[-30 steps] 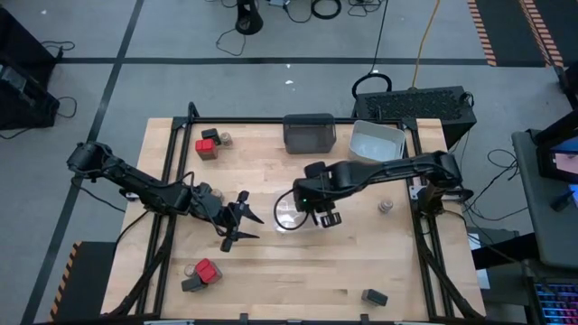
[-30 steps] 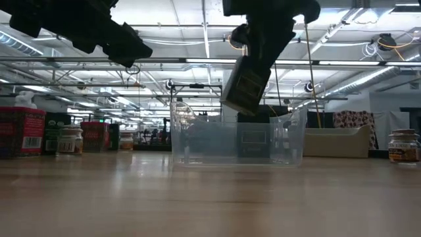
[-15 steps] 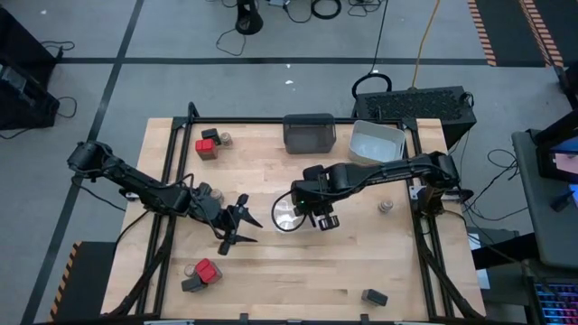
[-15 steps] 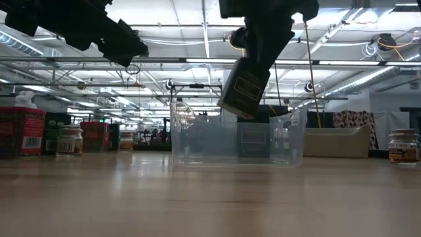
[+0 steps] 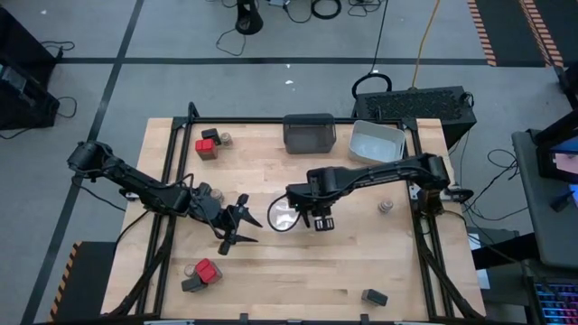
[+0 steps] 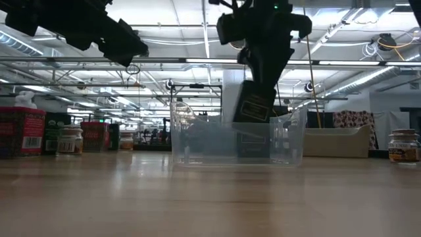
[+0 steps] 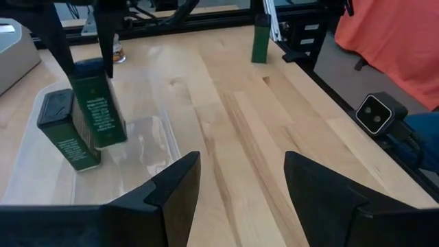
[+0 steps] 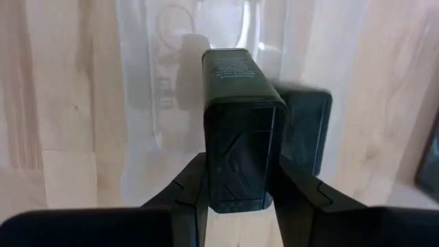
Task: Sort spices by type
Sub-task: Put the black seasoning can into the transparent bin
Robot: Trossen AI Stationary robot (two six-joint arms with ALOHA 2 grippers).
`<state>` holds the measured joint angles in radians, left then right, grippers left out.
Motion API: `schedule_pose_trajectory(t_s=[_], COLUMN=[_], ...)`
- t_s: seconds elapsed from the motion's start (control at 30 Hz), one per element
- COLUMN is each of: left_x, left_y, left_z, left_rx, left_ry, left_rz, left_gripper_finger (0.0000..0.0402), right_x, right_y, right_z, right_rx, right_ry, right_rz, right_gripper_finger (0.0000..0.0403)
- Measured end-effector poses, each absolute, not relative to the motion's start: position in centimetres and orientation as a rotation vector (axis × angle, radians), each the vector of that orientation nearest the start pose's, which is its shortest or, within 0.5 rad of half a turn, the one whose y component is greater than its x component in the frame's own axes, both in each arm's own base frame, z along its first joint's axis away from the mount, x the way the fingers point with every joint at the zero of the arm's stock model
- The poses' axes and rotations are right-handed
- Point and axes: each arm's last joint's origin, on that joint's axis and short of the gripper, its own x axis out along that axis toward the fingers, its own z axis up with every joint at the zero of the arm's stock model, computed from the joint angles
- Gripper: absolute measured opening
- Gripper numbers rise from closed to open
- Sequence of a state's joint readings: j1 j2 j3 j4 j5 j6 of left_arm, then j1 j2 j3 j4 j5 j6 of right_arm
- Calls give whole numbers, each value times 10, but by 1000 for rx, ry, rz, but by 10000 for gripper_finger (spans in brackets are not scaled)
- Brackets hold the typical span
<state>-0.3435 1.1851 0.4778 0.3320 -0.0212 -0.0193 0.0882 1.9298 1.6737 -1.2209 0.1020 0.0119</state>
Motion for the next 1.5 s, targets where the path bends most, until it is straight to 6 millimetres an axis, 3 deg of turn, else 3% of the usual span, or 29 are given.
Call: schedule_pose_trajectory(t_s=[0.33, 0.57, 0.77, 1.17, 1.5], left_x=[222, 222, 222, 222, 222], left_y=[-79, -79, -79, -79, -79], left_z=[199, 199, 199, 199, 199], left_rx=[50, 50, 50, 50, 50], left_ry=[374, 374, 374, 374, 375], left_rz=[-315, -315, -315, -315, -315], left_gripper_finger=[217, 217, 217, 217, 217], right_x=[370, 376, 377, 377, 377], right_y=[24, 25, 24, 21, 21], right_z=[250, 234, 232, 232, 232], right_rx=[-79, -89, -92, -116, -107], right_ry=[1504, 1551, 1558, 1551, 1551], right_rz=[-74, -71, -72, -133, -137], right_gripper_finger=[100, 100, 103, 181, 184])
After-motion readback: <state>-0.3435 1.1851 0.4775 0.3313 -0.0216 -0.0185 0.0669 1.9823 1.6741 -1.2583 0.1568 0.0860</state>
